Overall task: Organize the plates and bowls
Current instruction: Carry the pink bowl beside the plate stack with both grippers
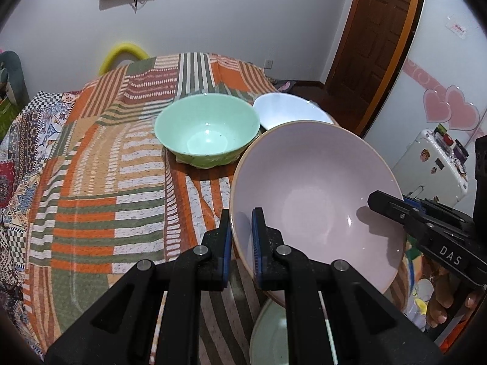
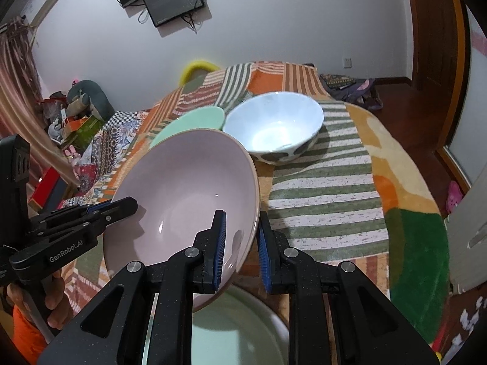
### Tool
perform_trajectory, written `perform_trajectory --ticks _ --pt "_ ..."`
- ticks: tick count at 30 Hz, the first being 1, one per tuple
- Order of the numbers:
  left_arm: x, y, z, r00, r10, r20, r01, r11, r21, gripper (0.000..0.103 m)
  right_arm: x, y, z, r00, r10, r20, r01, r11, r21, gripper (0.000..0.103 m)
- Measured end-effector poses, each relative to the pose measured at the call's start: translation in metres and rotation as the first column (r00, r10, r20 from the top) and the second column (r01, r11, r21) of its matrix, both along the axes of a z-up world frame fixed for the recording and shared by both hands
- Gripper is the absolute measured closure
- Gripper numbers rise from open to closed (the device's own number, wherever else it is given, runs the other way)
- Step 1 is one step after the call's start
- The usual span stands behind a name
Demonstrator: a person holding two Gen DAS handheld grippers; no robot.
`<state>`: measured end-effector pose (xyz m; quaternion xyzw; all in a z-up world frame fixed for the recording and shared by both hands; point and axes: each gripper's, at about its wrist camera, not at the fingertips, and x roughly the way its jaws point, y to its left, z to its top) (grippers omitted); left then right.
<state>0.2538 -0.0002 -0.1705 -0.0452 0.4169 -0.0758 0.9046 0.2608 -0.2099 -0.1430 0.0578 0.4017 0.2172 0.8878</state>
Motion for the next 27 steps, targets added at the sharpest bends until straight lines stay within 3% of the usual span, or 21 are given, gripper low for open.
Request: perform_trajectory --ticks 14,27 --pt "-0.074 0.026 0.042 0.997 0.037 0.067 -0.037 0.999 -0.006 0.092 -0.038 0.02 0.025 0.997 0.05 0.061 -0.051 0.999 0.005 0.085" --pt "-0.139 0.072 0.055 0.989 0.118 0.085 -0.119 0.993 0.015 0.092 -0.068 0.063 0.03 0.986 0.14 0.086 -0.142 0.99 0.02 0.085"
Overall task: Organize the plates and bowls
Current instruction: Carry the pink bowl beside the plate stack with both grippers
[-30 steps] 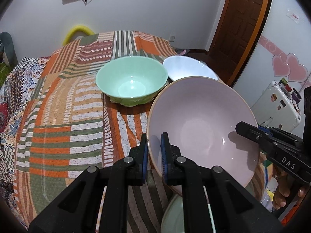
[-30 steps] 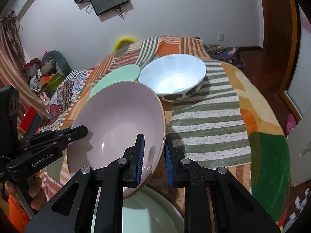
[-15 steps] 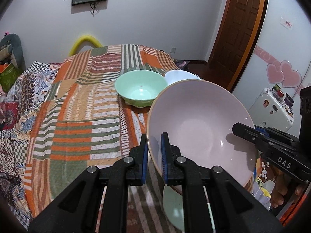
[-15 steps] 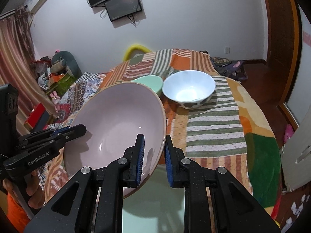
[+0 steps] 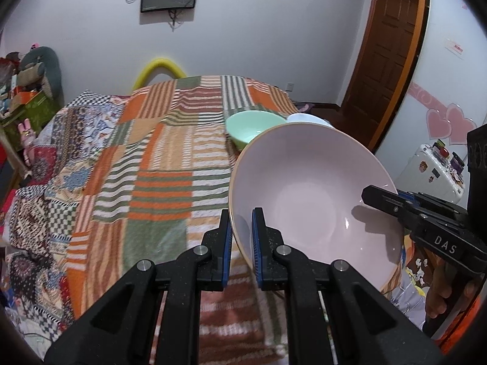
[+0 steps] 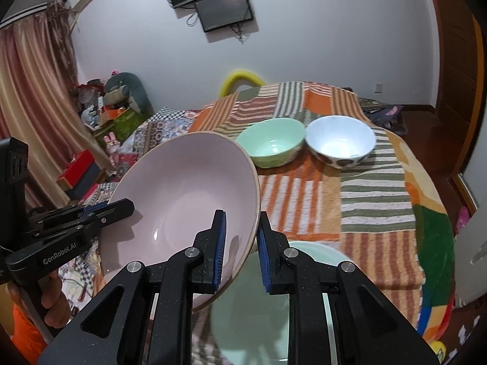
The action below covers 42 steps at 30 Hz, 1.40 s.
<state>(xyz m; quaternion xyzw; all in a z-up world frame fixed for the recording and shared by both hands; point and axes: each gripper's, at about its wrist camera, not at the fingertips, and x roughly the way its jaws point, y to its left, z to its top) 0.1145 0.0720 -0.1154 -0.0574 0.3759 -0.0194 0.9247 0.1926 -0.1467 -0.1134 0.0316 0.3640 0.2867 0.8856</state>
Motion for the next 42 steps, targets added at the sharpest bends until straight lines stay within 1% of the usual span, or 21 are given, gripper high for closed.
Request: perform_trajectory --ticks 5,13,25,31,42 --pt "-0.02 0.019 -0.004 0.999 0.039 -0.014 -0.039 0.999 0.008 0.092 -0.008 0.019 -0.004 0.999 0.041 -0.005 -0.041 0.999 0.006 0.085" --pt "-0.034 0.042 -0.022 0.995 0.079 -0.056 -0.079 0.997 0.004 0.091 -0.018 0.044 -0.016 0.996 0.082 -0.033 -0.082 0.997 0.013 0.085" --pt "-0.034 0.059 -0.066 0.983 0.085 -0.164 -0.089 0.996 -0.019 0.091 -0.021 0.064 -0.051 0.987 0.104 -0.121 -0.11 0.993 -0.04 0.085" --pt "-0.03 0.064 -0.089 0.97 0.092 -0.225 -0.099 0.995 -0.022 0.091 -0.019 0.072 -0.07 0.98 0.114 -0.166 -0.128 0.989 -0.079 0.085" --pt "-0.021 0.073 -0.125 0.946 0.095 -0.31 -0.114 0.993 -0.041 0.091 -0.011 0.085 -0.096 0.966 0.12 -0.227 -0.153 0.979 -0.132 0.085"
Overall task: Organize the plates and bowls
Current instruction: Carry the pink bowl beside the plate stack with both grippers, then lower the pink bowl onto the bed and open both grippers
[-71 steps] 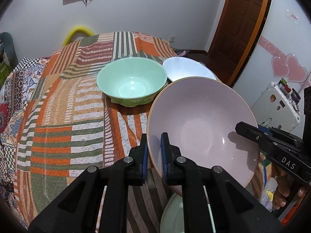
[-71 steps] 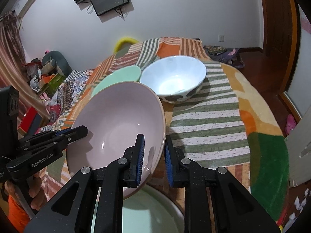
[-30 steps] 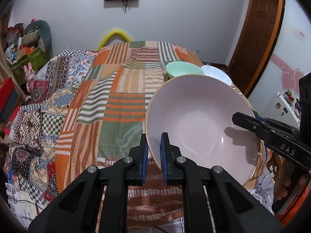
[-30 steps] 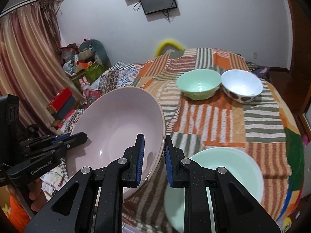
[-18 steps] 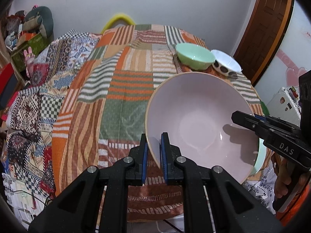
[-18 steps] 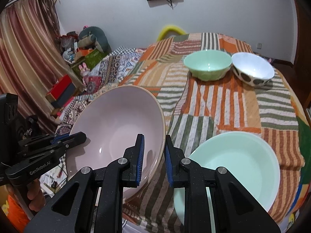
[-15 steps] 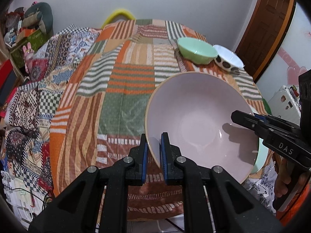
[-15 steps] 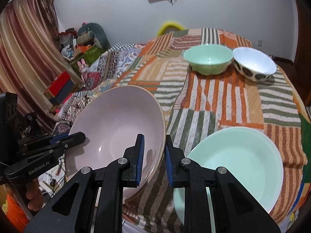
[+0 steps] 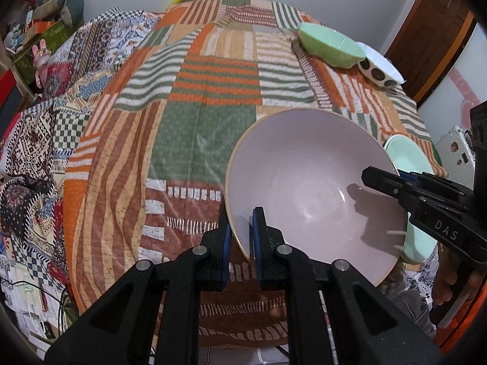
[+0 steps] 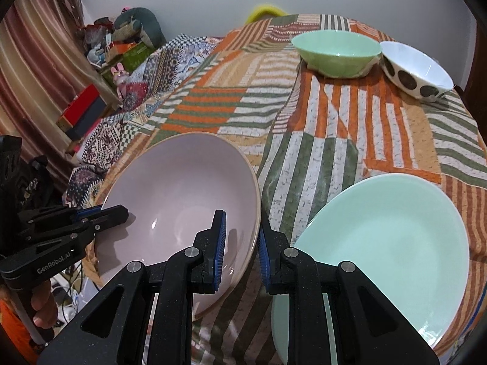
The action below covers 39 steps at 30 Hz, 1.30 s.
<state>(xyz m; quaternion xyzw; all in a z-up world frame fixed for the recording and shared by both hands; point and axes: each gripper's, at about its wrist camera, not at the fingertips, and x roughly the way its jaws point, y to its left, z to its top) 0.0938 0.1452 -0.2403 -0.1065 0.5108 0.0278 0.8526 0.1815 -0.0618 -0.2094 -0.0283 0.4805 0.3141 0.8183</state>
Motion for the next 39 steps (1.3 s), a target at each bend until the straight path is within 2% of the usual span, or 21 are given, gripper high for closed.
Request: perform_trajectory --ticks 13,17,21,30,32,35,39 --pt "0.001 0.001 -0.009 1.0 0.004 0.001 -0.004 1.0 0.006 0.09 0.003 0.003 -0.005 1.0 0.02 -0.01 -0.02 1.0 -0.006 0.083" --pt "-0.002 0.001 -0.006 1.0 0.012 -0.001 -0.012 1.0 0.016 0.09 -0.001 0.004 0.001 1.0 0.02 0.024 -0.019 0.999 -0.028 0.083" --pt "-0.01 -0.001 0.009 0.999 0.011 0.041 -0.013 0.998 0.056 0.09 -0.003 -0.001 0.011 0.999 0.019 0.049 -0.018 1.0 -0.015 0.083" --pt "-0.025 -0.022 0.072 0.978 -0.025 0.207 -0.003 0.991 0.135 0.084 -0.013 -0.026 0.054 0.987 -0.022 0.159 0.016 0.999 0.038 0.083" --pt "-0.027 -0.029 0.085 0.97 -0.035 0.241 0.002 0.991 0.135 0.079 -0.015 -0.033 0.064 0.982 -0.034 0.185 0.025 0.998 0.05 0.083" --pt "-0.028 -0.039 0.103 0.956 -0.048 0.29 0.009 0.991 0.132 0.063 -0.018 -0.046 0.081 0.971 -0.058 0.231 0.045 0.997 0.064 0.08" --pt "-0.026 -0.05 0.124 0.935 -0.06 0.351 0.012 0.99 0.137 0.049 -0.019 -0.06 0.096 0.953 -0.095 0.287 0.076 0.994 0.076 0.068"
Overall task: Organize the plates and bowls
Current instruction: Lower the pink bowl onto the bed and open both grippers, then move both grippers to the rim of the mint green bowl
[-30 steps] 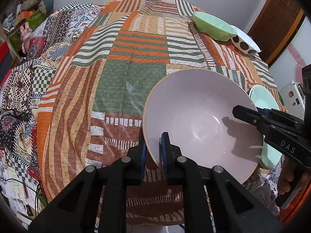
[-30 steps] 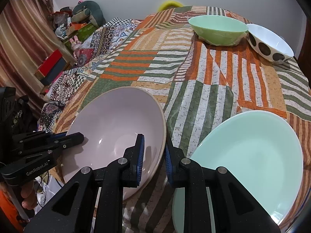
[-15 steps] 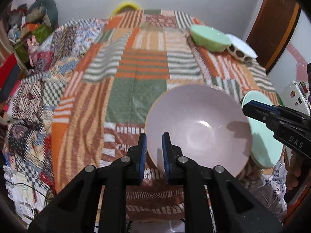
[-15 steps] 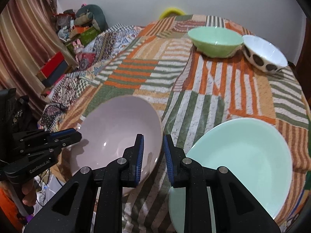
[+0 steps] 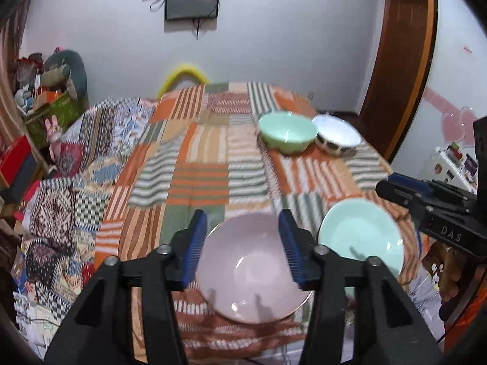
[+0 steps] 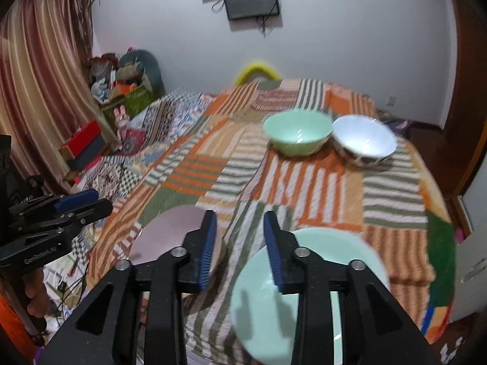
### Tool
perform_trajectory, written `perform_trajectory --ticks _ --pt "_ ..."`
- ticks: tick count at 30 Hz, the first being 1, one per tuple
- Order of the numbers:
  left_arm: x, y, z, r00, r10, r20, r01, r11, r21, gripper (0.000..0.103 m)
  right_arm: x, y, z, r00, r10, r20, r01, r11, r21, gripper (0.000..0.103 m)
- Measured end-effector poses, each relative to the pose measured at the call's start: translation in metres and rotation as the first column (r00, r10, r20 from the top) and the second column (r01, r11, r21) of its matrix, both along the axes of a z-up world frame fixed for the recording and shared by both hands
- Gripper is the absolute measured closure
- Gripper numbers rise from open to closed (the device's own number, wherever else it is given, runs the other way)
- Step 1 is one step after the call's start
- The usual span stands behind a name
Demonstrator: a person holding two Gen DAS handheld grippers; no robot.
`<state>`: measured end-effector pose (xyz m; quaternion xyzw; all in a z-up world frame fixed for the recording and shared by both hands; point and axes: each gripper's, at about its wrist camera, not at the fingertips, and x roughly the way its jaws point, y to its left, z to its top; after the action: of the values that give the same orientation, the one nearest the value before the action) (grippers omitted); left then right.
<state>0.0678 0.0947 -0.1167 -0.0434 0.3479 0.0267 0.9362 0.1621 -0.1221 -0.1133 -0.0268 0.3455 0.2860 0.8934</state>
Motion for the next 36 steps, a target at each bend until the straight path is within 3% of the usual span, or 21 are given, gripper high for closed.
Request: perform_trajectory --ticks 7,17,24,31,36 --pt "0.026 -0.012 0.028 0.998 -0.014 0.063 0.014 1.0 -0.001 0.036 0.013 -0.024 0.018 0.997 -0.061 0.054 0.061 0.998 0.013 0.056" --pt "0.109 -0.015 0.03 0.999 -0.04 0.029 0.041 0.999 -0.031 0.035 0.06 -0.036 0.021 0.993 -0.112 0.047 0.111 0.994 0.024 0.056" --pt "0.179 -0.013 0.003 0.998 -0.045 -0.036 0.044 0.998 -0.05 0.035 0.108 -0.028 0.005 0.992 -0.129 -0.012 0.129 0.991 0.017 0.056" --pt "0.253 -0.001 -0.046 0.988 -0.027 -0.149 0.013 0.995 -0.1 0.035 0.157 -0.012 -0.023 0.987 -0.145 -0.068 0.142 0.989 -0.043 0.056" --pt "0.293 -0.002 -0.08 0.978 -0.033 -0.207 0.013 0.995 -0.101 0.035 0.183 -0.008 -0.04 0.982 -0.144 -0.123 0.142 0.99 -0.024 0.056"
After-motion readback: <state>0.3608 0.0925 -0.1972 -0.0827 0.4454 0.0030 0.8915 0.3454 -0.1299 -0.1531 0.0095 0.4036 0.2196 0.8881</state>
